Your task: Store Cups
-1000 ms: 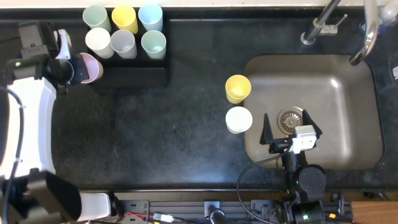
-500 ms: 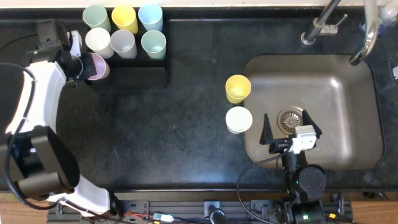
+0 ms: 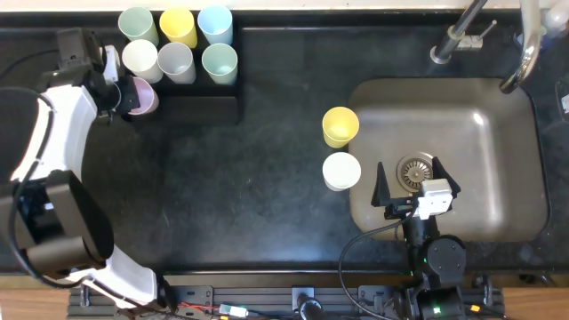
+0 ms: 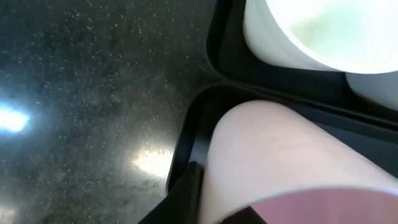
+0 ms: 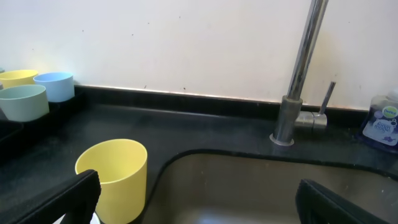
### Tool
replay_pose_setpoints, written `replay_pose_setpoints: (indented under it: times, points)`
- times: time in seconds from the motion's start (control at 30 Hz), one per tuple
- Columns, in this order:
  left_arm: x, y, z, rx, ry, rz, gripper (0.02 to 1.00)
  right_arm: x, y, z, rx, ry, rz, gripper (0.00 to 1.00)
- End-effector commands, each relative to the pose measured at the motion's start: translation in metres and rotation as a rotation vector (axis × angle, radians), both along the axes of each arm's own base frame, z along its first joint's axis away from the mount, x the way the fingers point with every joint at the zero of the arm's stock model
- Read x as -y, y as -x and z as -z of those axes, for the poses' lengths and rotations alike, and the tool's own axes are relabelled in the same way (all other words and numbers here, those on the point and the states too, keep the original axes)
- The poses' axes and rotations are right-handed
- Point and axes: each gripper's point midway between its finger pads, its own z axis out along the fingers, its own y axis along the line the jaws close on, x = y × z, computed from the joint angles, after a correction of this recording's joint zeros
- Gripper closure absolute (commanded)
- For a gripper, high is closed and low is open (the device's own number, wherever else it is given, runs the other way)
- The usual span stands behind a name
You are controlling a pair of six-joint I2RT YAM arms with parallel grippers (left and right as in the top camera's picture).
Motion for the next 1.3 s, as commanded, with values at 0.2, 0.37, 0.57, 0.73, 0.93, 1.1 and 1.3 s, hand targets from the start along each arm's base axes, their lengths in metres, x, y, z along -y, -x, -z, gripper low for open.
replay_pose_setpoints:
  times: [0.2, 0.37, 0.57, 0.73, 0.93, 1.1, 1.3]
  points:
    - [0.0, -0.005, 0.001, 0.015, -0.003, 0.02, 0.761, 0.0, 0.0, 0.004, -0.001, -0.004, 0.002, 0.003]
    - [0.001, -0.005, -0.018, 0.054, -0.018, 0.021, 0.66, 0.0, 0.0, 0.004, -0.001, -0.004, 0.002, 0.003]
    - [0.013, 0.02, -0.132, 0.296, -0.055, 0.009, 0.286, 0.0, 0.0, 0.004, -0.001, -0.004, 0.002, 0.003]
    - [0.078, 0.029, -0.208, 0.501, 0.019, 0.067, 0.18, 0.0, 0.0, 0.003, -0.001, -0.004, 0.002, 0.003]
    - [0.221, 0.042, -0.223, 0.515, 0.251, 0.181, 0.11, 0.0, 0.0, 0.003, -0.001, -0.004, 0.002, 0.003]
    - [0.33, 0.064, -0.171, 0.35, 0.356, 0.254, 0.108, 0.0, 0.0, 0.004, -0.001, -0.004, 0.002, 0.003]
    - [0.424, 0.091, -0.109, 0.19, 0.345, 0.34, 0.115, 0.0, 0.0, 0.004, -0.001, -0.004, 0.002, 0.003]
